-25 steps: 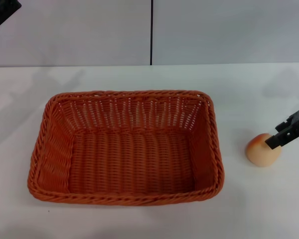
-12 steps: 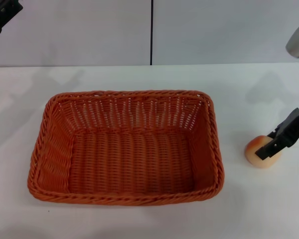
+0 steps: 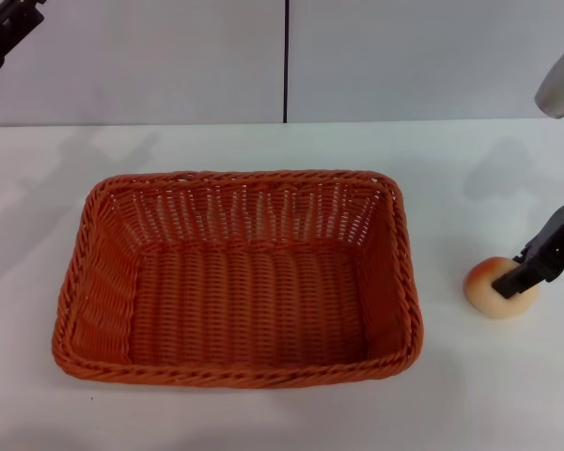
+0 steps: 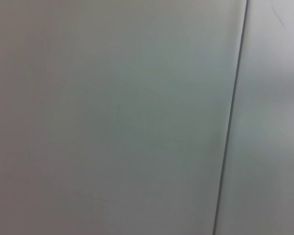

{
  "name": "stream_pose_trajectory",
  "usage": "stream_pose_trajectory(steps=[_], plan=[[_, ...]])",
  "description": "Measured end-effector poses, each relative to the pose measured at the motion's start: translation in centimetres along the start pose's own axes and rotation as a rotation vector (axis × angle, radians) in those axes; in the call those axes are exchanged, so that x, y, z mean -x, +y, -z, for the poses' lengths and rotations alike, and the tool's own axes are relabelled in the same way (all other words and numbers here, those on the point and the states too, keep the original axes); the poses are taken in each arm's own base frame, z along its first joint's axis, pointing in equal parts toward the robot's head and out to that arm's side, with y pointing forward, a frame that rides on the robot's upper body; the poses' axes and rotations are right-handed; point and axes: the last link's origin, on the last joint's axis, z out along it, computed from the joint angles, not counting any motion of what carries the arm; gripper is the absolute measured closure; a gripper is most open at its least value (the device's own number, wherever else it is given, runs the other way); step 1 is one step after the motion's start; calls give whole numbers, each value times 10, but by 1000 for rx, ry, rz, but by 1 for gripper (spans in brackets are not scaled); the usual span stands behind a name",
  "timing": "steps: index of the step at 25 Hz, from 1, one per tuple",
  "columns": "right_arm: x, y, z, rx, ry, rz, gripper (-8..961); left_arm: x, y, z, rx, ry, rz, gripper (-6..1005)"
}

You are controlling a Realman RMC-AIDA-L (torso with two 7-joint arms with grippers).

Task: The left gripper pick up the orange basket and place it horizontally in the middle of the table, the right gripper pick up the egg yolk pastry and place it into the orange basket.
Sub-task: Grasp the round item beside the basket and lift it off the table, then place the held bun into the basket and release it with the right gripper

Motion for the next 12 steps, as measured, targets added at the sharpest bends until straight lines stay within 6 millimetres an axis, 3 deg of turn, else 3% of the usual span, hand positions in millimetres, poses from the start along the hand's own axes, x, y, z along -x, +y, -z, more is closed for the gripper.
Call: stream_pose_trajectory(steps=[2, 8, 12], plan=[[0, -2, 0, -12, -10, 0, 628, 0, 0, 0, 0, 0, 1, 170], [-2, -5, 8, -55, -70, -9, 673, 0, 0, 0, 1, 1, 5, 170], [-3, -10, 34, -125, -241, -50, 703, -2, 0, 1, 1, 5, 5, 170]])
